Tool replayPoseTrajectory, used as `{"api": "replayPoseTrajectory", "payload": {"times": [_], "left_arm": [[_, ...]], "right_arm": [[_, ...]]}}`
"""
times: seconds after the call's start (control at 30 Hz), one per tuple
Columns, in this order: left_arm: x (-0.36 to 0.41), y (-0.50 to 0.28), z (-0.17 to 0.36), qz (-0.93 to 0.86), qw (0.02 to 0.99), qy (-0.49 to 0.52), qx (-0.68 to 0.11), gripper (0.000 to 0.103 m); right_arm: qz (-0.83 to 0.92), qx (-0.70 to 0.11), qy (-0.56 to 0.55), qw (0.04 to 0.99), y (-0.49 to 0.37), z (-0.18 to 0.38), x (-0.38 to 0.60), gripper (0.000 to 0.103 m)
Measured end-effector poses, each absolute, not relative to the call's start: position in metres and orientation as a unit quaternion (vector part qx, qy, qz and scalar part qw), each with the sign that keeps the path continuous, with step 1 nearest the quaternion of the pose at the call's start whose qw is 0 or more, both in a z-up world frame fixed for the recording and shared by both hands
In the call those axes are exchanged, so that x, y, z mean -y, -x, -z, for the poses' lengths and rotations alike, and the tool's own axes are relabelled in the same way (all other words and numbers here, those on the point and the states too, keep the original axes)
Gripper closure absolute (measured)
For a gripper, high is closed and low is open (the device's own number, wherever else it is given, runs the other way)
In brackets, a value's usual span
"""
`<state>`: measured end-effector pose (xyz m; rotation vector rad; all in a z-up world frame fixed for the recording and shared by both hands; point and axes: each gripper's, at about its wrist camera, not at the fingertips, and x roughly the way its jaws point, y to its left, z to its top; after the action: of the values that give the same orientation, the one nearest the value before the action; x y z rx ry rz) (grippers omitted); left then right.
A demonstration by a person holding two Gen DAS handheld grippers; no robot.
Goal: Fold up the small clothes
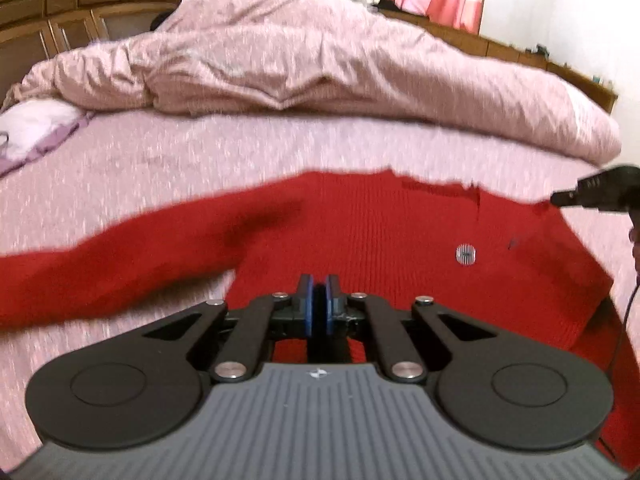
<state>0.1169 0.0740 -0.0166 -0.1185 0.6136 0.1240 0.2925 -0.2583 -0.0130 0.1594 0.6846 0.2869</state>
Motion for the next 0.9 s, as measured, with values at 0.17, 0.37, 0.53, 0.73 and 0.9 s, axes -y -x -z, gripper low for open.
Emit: {"api": "replayPoseTrajectory", "payload": {"times": [0.17, 0.37, 0.53, 0.73, 0.9], "left_arm": [[-0.085, -0.126, 0.002, -0.061, 0.95, 0.064, -0.299, 0.096], [-0.089, -0.116, 0.024, -0.063, 0.935, 0.068, -0.342, 0.095], [-0.096, -0.101, 0.04, -0.067, 0.926, 0.082, -0.362, 0.094], [-0.099, -0.091, 0.055, -0.05, 0.909, 0.124, -0.395, 0.079], [-0.086, -0.09, 0.059, -0.051, 0.913, 0.1, -0.392, 0.046]], "right_arm": [[-0.194, -0.338, -0.086, 0.917, -0.289, -0.001, 0.259, 0.097], [-0.228, -0.368, -0.1, 0.896, -0.249, -0.001, 0.254, 0.096], [-0.232, -0.388, -0.149, 0.879, -0.211, 0.006, 0.264, 0.094], [-0.206, -0.41, -0.157, 0.875, -0.176, 0.023, 0.272, 0.051], [-0.192, -0.402, -0.142, 0.884, -0.16, 0.031, 0.272, 0.012]]}}
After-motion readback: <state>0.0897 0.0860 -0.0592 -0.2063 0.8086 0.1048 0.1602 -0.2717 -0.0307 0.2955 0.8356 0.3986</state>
